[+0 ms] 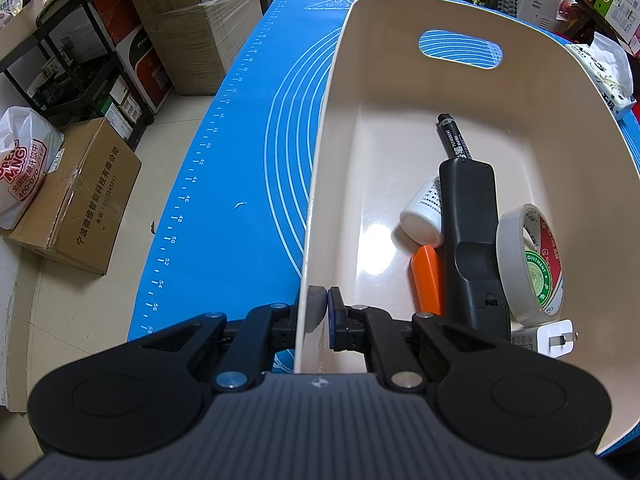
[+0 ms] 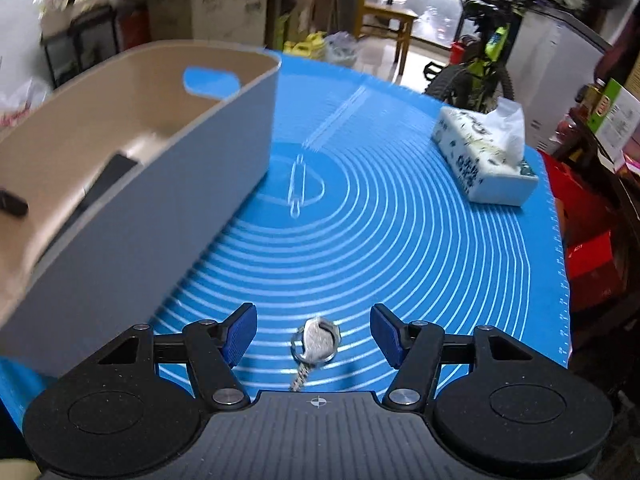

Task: Organize rigid objects
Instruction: 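Move the right tool to the silver key and grasp it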

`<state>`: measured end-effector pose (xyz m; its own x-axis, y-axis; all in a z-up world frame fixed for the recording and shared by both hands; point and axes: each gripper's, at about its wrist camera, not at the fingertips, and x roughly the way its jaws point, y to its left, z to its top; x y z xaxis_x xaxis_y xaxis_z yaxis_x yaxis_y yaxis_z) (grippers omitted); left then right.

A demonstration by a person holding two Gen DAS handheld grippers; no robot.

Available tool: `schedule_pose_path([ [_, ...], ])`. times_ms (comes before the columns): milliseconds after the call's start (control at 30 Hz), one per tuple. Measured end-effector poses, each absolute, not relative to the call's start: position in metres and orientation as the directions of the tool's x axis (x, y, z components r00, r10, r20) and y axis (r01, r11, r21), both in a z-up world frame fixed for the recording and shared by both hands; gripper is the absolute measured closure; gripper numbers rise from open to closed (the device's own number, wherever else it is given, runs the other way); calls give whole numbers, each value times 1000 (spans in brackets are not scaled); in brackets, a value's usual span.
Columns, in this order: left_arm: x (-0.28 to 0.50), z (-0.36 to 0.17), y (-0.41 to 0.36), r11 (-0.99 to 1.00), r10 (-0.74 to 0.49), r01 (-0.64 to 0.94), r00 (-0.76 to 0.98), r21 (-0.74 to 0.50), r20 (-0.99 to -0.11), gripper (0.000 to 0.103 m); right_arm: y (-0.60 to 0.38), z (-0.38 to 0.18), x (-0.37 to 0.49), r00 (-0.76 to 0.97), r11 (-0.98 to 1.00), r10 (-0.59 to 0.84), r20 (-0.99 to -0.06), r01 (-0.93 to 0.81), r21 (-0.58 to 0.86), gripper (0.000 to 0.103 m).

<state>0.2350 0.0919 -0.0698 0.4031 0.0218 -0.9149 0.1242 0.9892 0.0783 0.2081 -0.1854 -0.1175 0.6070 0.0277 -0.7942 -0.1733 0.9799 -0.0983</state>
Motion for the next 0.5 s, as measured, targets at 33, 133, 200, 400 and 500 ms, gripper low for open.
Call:
schedule_pose_path([
  [33,235,-70,92,989,22,125,403,78,-915,93,-186,-121,209,598,977,25,-801,-184,-107,34],
  [133,235,-70,92,989,19,126,404,76,-915,93,-189,-132,212,578,969,13,-816,-209,-132,39],
  [200,235,-70,92,989,19,128,404,77,-914,93,-190,-137,213,568,963,12,-823,-228,-143,42],
  [400,235,-70,91,989,20,128,405,79,-914,93,-192,-145,214,556,947,30,-831,-281,-154,49],
  [500,235,-70,91,988,24,127,405,82,-914,93,-190,-145,213,558,938,29,-830,-302,-171,50],
])
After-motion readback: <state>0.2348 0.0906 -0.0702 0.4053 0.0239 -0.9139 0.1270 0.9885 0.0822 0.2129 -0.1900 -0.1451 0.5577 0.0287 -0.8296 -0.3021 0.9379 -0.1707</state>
